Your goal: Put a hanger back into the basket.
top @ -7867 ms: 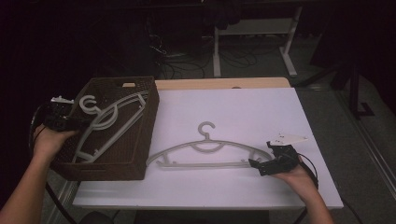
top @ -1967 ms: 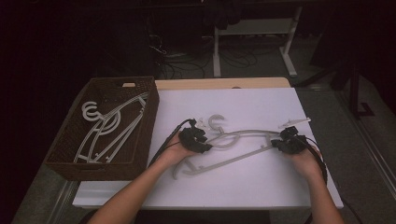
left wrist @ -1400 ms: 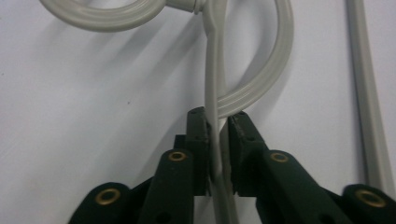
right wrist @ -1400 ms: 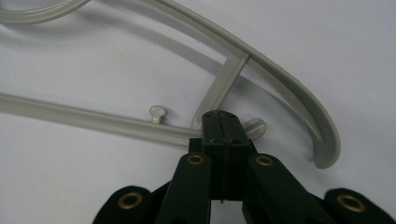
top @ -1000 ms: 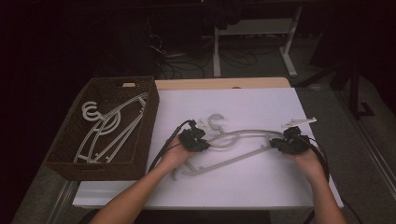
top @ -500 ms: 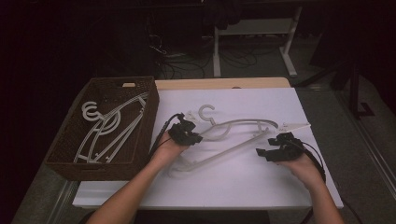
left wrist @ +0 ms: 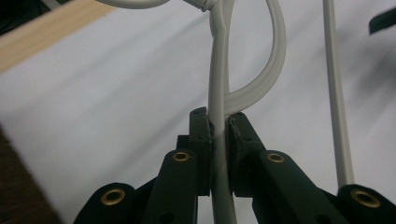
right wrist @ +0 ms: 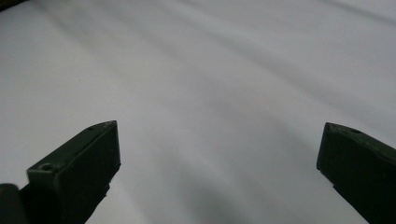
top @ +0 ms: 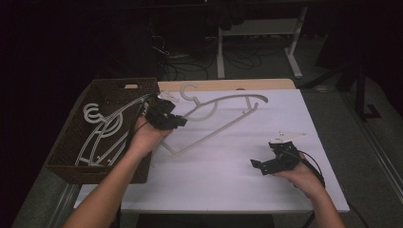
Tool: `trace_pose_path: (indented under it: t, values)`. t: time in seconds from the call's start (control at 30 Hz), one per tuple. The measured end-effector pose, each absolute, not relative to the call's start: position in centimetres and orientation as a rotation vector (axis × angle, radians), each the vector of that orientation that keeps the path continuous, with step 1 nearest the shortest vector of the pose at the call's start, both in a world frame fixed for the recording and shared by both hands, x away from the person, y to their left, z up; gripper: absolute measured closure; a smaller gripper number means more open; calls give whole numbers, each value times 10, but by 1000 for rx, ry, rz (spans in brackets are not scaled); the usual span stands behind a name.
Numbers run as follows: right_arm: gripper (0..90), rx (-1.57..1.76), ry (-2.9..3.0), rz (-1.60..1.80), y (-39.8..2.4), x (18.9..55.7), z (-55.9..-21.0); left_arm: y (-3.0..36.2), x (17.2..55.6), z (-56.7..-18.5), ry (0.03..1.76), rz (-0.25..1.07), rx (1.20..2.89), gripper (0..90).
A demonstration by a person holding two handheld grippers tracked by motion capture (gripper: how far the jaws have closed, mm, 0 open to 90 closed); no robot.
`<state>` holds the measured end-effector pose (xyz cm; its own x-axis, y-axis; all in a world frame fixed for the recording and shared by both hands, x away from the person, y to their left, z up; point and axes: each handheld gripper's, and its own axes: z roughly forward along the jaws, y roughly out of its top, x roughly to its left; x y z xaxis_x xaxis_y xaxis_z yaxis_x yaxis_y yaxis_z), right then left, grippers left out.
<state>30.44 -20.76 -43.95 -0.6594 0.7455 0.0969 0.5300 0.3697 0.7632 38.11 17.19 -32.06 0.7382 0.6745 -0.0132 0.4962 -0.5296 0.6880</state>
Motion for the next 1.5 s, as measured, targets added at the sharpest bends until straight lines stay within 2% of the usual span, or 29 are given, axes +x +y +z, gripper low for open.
trace_pose_path:
  t: [0.27, 0.57, 1.13, 1.5]
  values:
    - [0, 1103, 2371, 1186, -209, 295, -443, 224, 381, -272, 914, 453, 2198, 822]
    - [0, 1113, 2363, 1181, -209, 296, -446, 296, 384, -253, 1022, 574, 2139, 822]
    - [0, 1152, 2348, 1148, -214, 299, -451, 428, 370, -279, 1269, 636, 2039, 823]
    - [0, 1159, 2350, 1128, -213, 300, -452, 455, 372, -302, 1345, 625, 2074, 824]
